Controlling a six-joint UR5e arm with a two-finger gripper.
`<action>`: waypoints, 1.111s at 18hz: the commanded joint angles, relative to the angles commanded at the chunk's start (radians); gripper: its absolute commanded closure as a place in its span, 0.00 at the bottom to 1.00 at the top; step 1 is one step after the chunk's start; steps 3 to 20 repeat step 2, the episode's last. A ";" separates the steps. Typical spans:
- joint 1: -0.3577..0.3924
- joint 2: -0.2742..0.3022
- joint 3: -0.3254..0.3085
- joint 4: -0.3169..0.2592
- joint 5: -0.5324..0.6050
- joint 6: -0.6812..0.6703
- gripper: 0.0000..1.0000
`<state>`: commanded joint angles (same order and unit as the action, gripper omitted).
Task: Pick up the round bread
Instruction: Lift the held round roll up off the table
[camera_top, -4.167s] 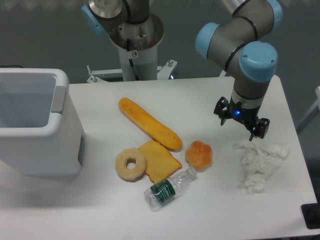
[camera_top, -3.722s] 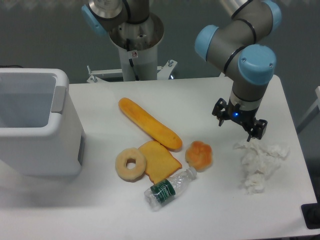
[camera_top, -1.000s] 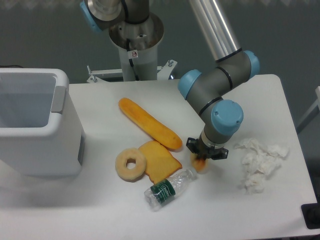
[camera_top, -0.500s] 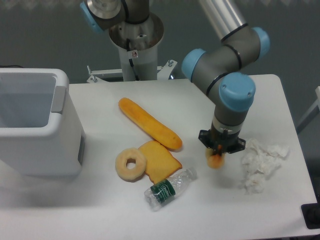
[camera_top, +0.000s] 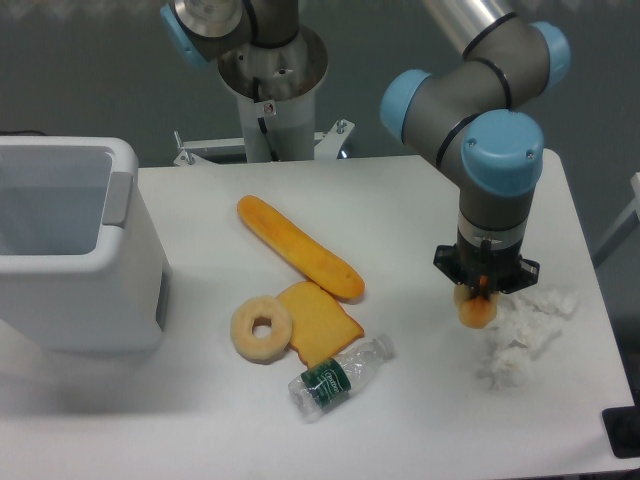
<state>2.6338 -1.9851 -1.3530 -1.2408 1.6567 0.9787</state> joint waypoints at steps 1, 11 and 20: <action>-0.002 0.012 0.000 -0.015 -0.006 0.005 1.00; -0.002 0.023 0.000 -0.037 -0.012 0.006 1.00; -0.002 0.023 0.000 -0.037 -0.012 0.006 1.00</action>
